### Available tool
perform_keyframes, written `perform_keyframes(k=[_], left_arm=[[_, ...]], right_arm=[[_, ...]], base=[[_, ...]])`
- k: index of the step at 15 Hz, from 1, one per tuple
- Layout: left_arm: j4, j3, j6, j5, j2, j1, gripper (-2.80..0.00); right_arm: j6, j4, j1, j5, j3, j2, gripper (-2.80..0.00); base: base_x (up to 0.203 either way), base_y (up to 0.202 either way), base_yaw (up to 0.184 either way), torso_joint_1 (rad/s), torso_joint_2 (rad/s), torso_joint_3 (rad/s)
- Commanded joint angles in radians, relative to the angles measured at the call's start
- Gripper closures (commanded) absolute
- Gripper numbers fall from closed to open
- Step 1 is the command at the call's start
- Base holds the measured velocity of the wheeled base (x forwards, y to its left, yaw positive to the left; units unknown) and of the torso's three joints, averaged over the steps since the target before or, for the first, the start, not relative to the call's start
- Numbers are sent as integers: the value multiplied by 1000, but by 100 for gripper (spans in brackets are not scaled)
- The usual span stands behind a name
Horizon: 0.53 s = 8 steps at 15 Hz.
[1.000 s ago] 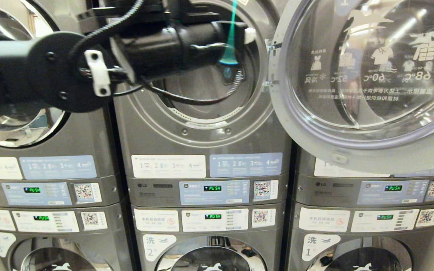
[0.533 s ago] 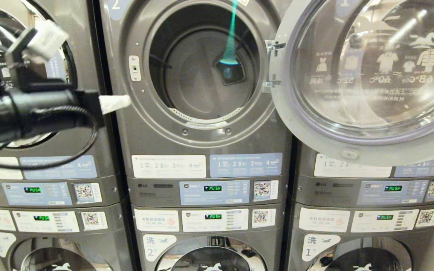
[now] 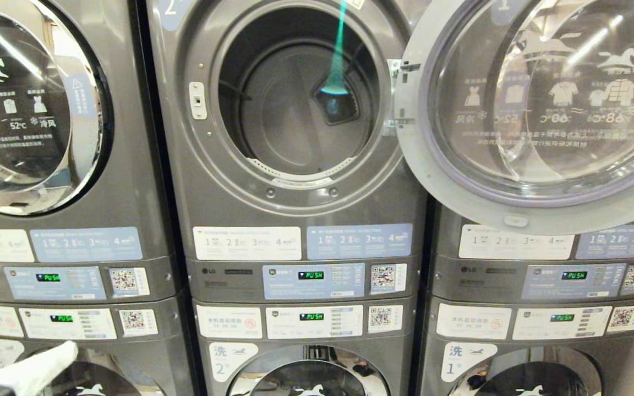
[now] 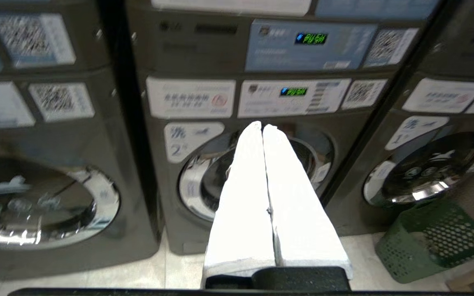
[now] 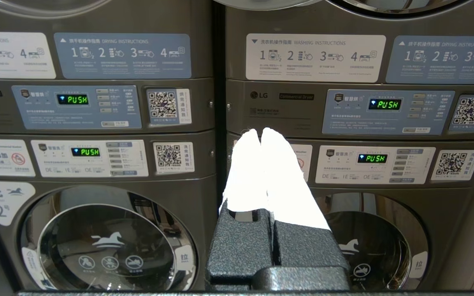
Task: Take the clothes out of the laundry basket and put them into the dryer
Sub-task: Open the dryer
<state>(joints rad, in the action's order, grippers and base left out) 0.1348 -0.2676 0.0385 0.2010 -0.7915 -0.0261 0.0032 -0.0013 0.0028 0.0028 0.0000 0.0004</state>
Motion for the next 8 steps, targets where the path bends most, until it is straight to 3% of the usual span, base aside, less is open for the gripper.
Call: perform_keyframes(k=[1,3,5,8], left_arm=[[-3,121,-1,-14,199,-15,0],[-35,221,-4,-92,342,-19,0],[-129,236,-15,-172,466,-19,0],[-185,241,-101,-175,653,7,0]], right_arm=[[0,0,0,0,0,0,0],[0,0,0,0,0,0,0],[0,0,0,2,0,0,0],[-2,0,0,2,0,0,0]], base=[[0,0,0,0,0,0],[0,0,0,0,0,0],[0,0,0,0,0,0],[0,0,0,0,0,0]])
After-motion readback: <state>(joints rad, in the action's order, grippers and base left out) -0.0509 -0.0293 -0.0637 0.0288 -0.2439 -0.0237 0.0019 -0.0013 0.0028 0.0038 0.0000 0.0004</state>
